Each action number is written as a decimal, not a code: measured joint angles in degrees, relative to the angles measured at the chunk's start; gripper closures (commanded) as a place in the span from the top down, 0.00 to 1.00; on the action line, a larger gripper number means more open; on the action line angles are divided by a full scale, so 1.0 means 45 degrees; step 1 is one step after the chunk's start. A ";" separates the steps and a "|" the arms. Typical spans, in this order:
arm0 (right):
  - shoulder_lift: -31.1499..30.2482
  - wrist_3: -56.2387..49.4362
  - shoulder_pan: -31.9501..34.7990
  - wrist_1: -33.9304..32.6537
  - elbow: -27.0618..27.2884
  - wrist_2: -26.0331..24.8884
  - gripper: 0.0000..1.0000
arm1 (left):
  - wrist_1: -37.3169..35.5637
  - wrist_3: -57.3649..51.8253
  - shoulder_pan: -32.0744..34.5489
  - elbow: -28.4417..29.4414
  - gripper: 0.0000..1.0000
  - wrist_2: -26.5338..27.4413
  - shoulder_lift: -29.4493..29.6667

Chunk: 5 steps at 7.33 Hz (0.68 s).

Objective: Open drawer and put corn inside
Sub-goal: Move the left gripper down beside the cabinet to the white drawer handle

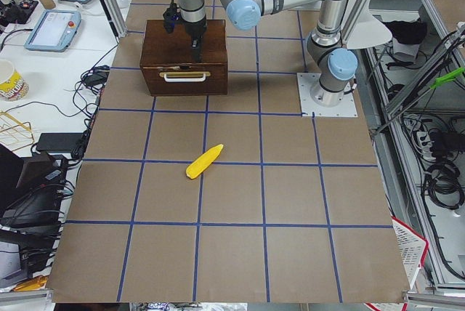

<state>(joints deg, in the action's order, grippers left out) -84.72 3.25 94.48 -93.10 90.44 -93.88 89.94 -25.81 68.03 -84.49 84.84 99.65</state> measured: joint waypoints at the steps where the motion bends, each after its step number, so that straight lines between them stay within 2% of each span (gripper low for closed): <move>1: 0.0000 0.0000 0.0000 -0.0007 0.0000 0.0001 1.00 | -0.0031 -0.0641 -0.0442 -0.0042 1.00 -0.0189 0.0314; 5: -0.0001 0.0000 0.0001 0.0005 0.0000 0.0001 1.00 | -0.1361 -0.1029 -0.0984 -0.0316 1.00 -0.1343 0.1544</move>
<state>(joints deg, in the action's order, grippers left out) -84.72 3.25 94.48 -93.08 90.44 -93.87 83.81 -30.44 63.60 -85.91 78.79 106.59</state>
